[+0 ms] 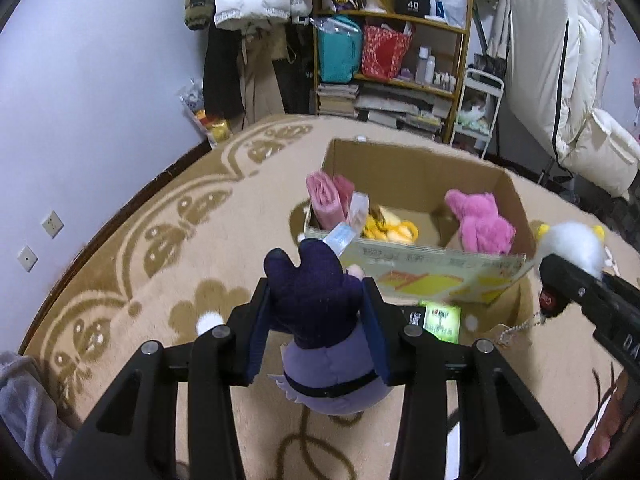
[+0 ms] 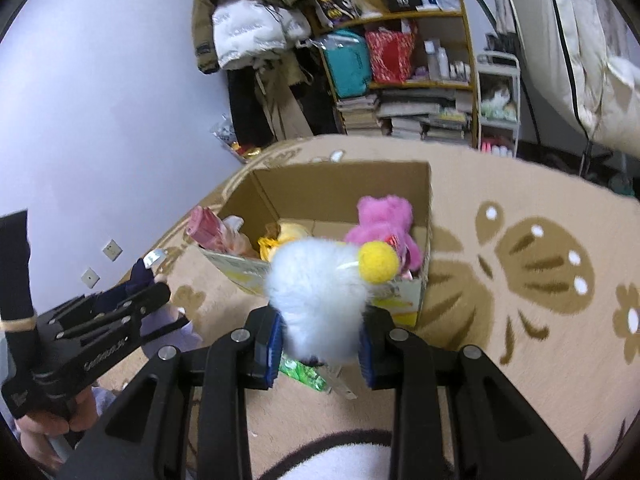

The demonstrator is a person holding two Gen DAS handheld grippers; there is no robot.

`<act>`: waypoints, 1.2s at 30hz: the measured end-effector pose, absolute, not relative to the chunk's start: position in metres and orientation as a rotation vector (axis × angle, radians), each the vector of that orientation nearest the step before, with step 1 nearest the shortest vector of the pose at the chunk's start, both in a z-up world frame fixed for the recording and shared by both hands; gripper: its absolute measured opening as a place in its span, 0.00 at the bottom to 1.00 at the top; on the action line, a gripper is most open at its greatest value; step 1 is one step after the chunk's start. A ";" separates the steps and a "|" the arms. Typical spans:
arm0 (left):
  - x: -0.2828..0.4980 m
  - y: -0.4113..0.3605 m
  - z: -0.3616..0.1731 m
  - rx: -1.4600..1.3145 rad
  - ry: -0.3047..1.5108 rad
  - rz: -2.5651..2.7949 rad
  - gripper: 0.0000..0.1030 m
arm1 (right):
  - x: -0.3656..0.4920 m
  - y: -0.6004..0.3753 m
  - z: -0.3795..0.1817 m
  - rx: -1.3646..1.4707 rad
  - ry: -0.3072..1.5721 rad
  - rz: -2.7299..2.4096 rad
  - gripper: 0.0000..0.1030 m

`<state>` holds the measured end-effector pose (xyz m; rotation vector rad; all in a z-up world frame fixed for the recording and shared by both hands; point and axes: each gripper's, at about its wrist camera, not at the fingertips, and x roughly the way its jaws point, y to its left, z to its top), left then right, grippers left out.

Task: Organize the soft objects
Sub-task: 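Lift the penguin with the left gripper while the right gripper carries the pompom over the box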

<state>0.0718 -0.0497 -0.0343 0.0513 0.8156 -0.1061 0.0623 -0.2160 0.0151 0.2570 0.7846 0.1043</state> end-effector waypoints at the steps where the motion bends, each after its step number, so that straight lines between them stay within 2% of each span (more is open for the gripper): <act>1: 0.073 -0.049 -0.032 0.045 0.814 -0.100 0.40 | 0.062 -0.214 0.018 0.246 0.770 0.102 0.31; 19: 0.091 -0.071 0.029 0.076 0.668 -0.138 0.40 | 0.081 -0.214 0.052 0.189 0.670 0.091 0.31; 36: 0.154 -0.096 0.024 0.063 0.683 -0.193 0.41 | 0.120 -0.219 0.064 0.141 0.633 0.073 0.32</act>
